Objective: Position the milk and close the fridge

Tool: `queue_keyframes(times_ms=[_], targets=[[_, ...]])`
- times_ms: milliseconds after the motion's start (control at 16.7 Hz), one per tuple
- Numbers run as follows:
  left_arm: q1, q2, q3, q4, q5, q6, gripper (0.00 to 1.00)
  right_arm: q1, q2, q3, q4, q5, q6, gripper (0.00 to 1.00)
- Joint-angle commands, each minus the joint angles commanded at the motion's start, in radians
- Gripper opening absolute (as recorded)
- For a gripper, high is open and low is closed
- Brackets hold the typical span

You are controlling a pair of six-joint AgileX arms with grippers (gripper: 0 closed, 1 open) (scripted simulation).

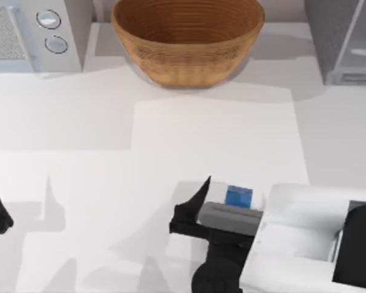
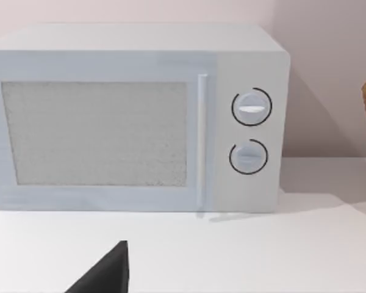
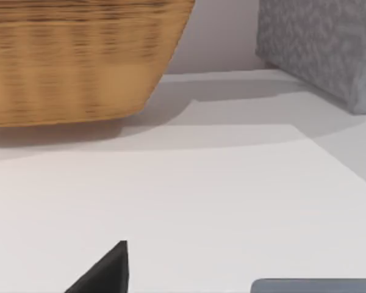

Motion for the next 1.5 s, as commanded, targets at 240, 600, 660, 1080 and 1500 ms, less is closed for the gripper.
queue_keyframes(times_ms=[240, 600, 660, 1080, 1500], targets=[[0.000, 0.000, 0.000, 0.000, 0.000, 0.000, 1.00, 0.000, 0.000, 0.000, 0.000, 0.000, 0.000, 0.85], [0.000, 0.000, 0.000, 0.000, 0.000, 0.000, 1.00, 0.000, 0.000, 0.000, 0.000, 0.000, 0.000, 0.40], [0.000, 0.000, 0.000, 0.000, 0.000, 0.000, 1.00, 0.000, 0.000, 0.000, 0.000, 0.000, 0.000, 0.32], [0.000, 0.000, 0.000, 0.000, 0.000, 0.000, 1.00, 0.000, 0.000, 0.000, 0.000, 0.000, 0.000, 0.00], [0.000, 0.000, 0.000, 0.000, 0.000, 0.000, 1.00, 0.002, -0.005, -0.002, -0.005, 0.000, 0.001, 0.00]])
